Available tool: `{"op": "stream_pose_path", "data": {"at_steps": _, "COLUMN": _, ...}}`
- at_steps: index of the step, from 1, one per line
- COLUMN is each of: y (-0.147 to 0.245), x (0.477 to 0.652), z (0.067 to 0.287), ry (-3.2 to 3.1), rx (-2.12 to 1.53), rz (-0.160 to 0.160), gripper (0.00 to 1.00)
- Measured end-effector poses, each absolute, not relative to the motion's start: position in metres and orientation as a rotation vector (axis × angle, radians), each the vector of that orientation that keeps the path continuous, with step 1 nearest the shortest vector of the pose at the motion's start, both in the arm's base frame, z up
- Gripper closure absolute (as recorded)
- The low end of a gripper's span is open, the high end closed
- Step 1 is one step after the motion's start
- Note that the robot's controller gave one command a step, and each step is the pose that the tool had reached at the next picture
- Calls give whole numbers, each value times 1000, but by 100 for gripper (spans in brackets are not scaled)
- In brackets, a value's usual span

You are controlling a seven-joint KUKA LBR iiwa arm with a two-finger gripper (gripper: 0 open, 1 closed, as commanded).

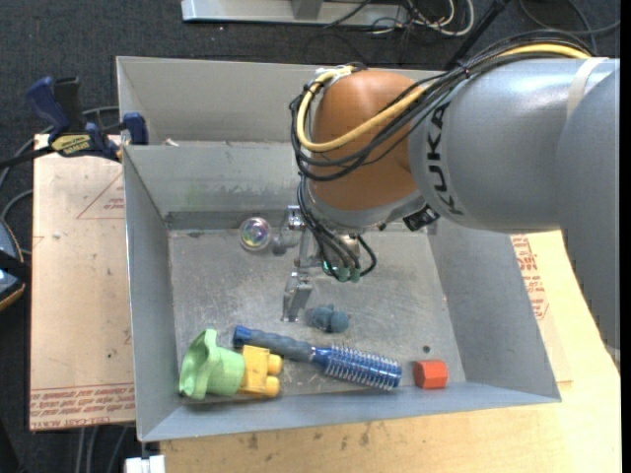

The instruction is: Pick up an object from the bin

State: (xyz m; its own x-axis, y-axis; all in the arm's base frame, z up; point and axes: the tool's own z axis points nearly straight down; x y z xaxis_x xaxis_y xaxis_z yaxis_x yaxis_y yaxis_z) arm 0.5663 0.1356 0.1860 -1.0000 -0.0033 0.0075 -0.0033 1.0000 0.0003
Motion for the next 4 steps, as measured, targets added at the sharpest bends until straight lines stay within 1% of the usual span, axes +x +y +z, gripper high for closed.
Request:
{"op": "stream_pose_path", "data": {"at_steps": 1, "y": 40, "x": 524, "z": 72, "ry": -3141, "rx": 221, "rz": -7, "gripper": 0}}
{"op": "stream_pose_path", "data": {"at_steps": 2, "y": 88, "x": 512, "z": 101, "ry": -3144, "rx": 58, "rz": -5, "gripper": 0}}
{"op": "stream_pose_path", "data": {"at_steps": 3, "y": 63, "x": 527, "z": 106, "ry": -3102, "rx": -510, "rz": -1, "gripper": 0}}
{"op": "stream_pose_path", "data": {"at_steps": 4, "y": 73, "x": 494, "z": 75, "ry": -3040, "rx": -854, "rz": -11, "gripper": 0}}
